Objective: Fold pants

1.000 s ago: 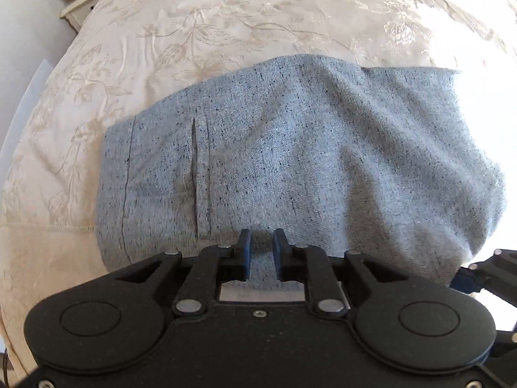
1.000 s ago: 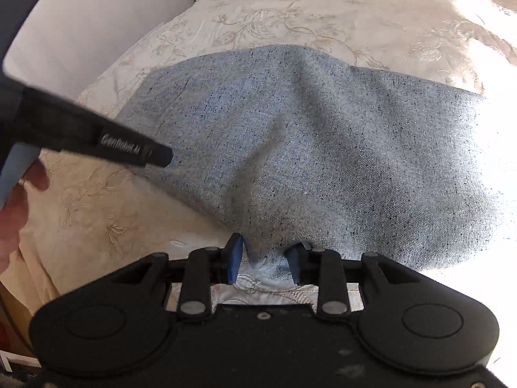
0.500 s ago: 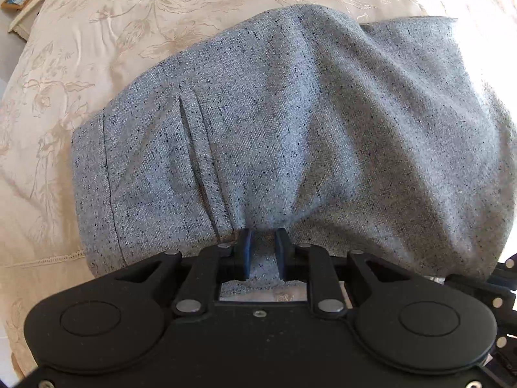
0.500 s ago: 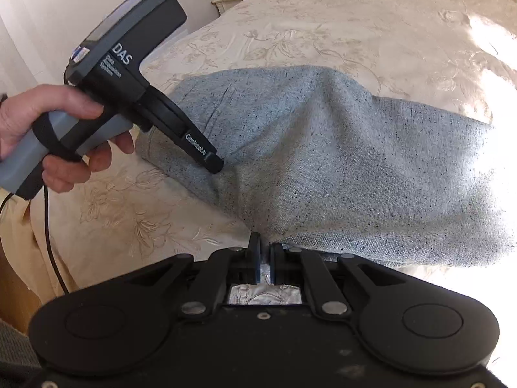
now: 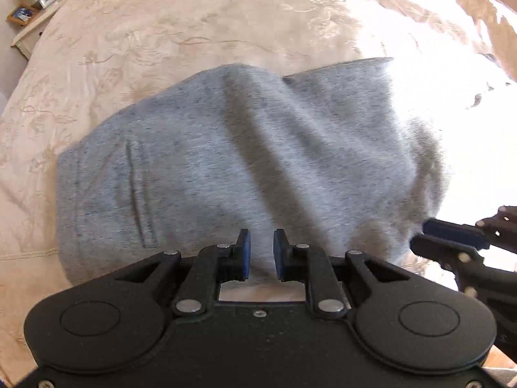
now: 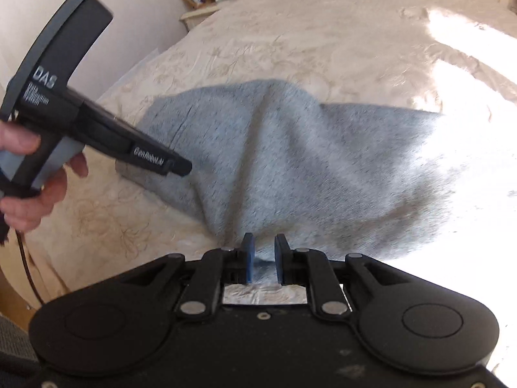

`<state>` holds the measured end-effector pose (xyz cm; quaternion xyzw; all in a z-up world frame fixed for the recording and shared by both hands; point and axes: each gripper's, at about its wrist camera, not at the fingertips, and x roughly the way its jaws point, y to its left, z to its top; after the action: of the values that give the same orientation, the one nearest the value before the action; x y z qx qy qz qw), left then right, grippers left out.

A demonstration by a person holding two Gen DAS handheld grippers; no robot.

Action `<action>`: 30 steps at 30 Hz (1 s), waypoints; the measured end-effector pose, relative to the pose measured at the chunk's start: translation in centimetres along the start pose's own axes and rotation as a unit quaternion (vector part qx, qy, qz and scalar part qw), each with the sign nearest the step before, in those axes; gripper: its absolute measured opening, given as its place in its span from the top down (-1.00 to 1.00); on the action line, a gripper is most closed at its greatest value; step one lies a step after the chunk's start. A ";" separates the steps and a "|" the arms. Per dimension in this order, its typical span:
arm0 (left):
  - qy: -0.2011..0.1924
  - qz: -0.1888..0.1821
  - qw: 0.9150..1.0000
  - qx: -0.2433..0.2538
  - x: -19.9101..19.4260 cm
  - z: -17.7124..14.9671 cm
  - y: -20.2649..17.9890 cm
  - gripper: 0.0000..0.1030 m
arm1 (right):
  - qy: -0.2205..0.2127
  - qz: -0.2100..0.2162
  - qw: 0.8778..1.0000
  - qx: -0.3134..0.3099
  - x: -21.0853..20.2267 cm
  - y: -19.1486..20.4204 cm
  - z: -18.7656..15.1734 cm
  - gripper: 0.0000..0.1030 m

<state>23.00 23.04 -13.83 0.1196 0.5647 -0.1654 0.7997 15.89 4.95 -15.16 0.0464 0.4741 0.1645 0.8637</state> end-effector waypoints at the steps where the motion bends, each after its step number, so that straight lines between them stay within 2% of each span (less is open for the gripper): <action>1: 0.000 -0.004 1.000 0.006 0.5 0.0 -0.8 0.50 | -0.004 -0.014 1.000 0.008 0.2 -0.7 0.1 0.70; 4: 0.024 -0.001 0.999 0.032 2.8 -0.5 -2.5 0.47 | 0.008 -0.059 0.998 0.010 2.3 -2.8 0.5 0.69; 7: 0.071 0.038 0.995 0.056 5.2 -2.0 -2.7 0.47 | 0.046 -0.108 0.993 0.003 5.1 -5.6 0.1 0.77; 10: 0.068 0.026 0.996 0.053 4.3 -2.4 -2.0 0.49 | 0.055 -0.138 0.989 0.000 5.5 -7.8 -0.3 0.89; 12: 0.051 0.017 0.997 0.050 2.5 -2.0 -1.6 0.49 | 0.055 -0.145 0.988 0.000 4.7 -8.0 0.2 0.83; 16: -0.011 0.039 0.998 0.055 0.4 0.2 -1.3 0.48 | 0.011 -0.132 0.991 0.013 2.2 -8.0 1.1 0.71; 18: -0.022 0.049 0.998 0.043 1.1 2.4 -0.4 0.47 | 0.008 -0.128 0.992 0.007 2.6 -8.0 1.8 0.71; 21: -0.030 0.083 0.996 0.018 3.1 5.4 1.0 0.47 | 0.009 -0.120 0.993 -0.002 4.1 -7.9 2.9 0.71; 23: -0.013 0.112 0.994 0.008 5.0 6.7 2.7 0.45 | 0.005 -0.110 0.994 -0.015 5.2 -7.6 4.0 0.71; 25: 0.029 0.157 0.987 -0.004 7.4 6.9 4.7 0.46 | 0.001 -0.097 0.995 -0.031 6.3 -6.8 5.5 0.71; 26: 0.041 0.159 0.986 -0.011 8.2 6.6 5.6 0.47 | -0.001 -0.095 0.995 -0.038 6.7 -6.5 6.0 0.71; 28: 0.033 0.134 0.990 -0.023 8.0 5.8 6.8 0.47 | -0.005 -0.087 0.995 -0.052 7.5 -5.8 7.0 0.70; 30: 0.027 0.137 0.990 -0.010 7.6 5.3 6.5 0.47 | -0.005 -0.077 0.995 -0.057 8.6 -5.4 8.3 0.69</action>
<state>32.55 26.02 -19.18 0.1921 0.5658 -0.0450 0.8006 28.41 3.29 -18.83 -0.0387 0.4620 0.1238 0.8774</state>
